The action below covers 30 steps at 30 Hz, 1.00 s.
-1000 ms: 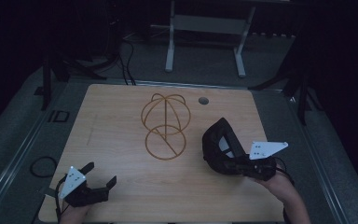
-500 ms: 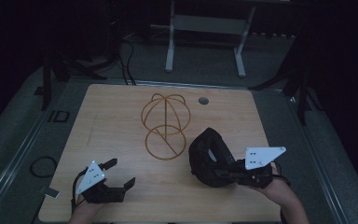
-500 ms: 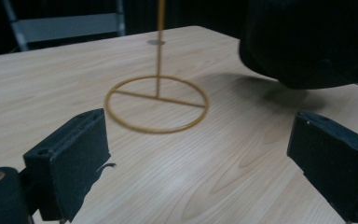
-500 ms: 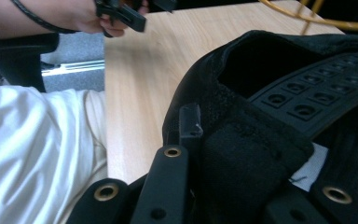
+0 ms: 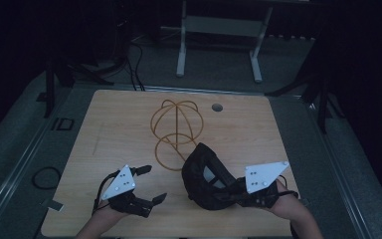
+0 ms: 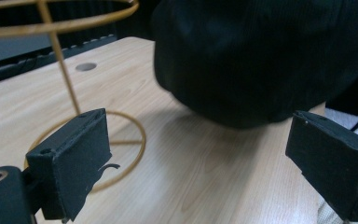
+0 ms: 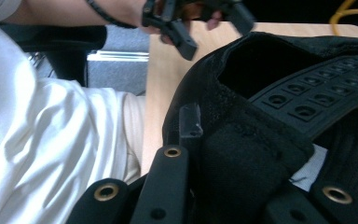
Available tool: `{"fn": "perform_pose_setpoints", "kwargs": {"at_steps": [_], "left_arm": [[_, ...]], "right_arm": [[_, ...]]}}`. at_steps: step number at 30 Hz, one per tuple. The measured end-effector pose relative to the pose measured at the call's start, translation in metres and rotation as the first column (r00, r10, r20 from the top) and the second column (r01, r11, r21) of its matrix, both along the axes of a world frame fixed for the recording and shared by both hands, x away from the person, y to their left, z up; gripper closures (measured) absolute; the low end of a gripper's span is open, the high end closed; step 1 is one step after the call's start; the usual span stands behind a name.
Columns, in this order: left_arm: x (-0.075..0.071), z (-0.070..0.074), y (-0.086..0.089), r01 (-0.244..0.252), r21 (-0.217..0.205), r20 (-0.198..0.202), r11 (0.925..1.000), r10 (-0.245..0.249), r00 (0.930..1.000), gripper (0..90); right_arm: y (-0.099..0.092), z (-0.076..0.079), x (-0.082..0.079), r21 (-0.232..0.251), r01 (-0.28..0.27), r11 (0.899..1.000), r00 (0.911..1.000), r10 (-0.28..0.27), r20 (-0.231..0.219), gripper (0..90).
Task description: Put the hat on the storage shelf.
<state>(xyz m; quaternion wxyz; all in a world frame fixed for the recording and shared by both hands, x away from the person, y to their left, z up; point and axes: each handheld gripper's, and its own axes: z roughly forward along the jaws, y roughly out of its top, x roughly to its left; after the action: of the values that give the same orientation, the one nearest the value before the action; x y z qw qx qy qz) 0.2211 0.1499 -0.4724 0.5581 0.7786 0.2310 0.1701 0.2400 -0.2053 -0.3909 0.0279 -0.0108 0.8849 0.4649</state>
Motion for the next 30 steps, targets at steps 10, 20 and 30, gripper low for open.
{"fn": "perform_pose_setpoints", "kwargs": {"at_steps": [10, 20, 30], "left_arm": [[0.003, 0.03, -0.019, 0.175, 0.066, 0.035, 0.9823, -0.178, 0.9835, 6.7], [0.006, 0.041, -0.031, 0.328, 0.131, 0.003, 0.9355, -0.331, 0.9435, 14.7], [0.009, 0.032, -0.041, 0.369, 0.131, 0.007, 0.92, -0.373, 0.9276, 48.2]], "right_arm": [[0.02, 0.004, -0.008, -0.032, -0.099, 0.995, 0.995, 0.099, 0.008, 88.0], [0.032, 0.005, -0.017, -0.08, -0.184, 0.98, 0.9823, 0.186, 0.02, 88.0], [0.031, 0.001, -0.014, -0.087, -0.192, 0.978, 0.9807, 0.194, 0.018, 88.0]]}}
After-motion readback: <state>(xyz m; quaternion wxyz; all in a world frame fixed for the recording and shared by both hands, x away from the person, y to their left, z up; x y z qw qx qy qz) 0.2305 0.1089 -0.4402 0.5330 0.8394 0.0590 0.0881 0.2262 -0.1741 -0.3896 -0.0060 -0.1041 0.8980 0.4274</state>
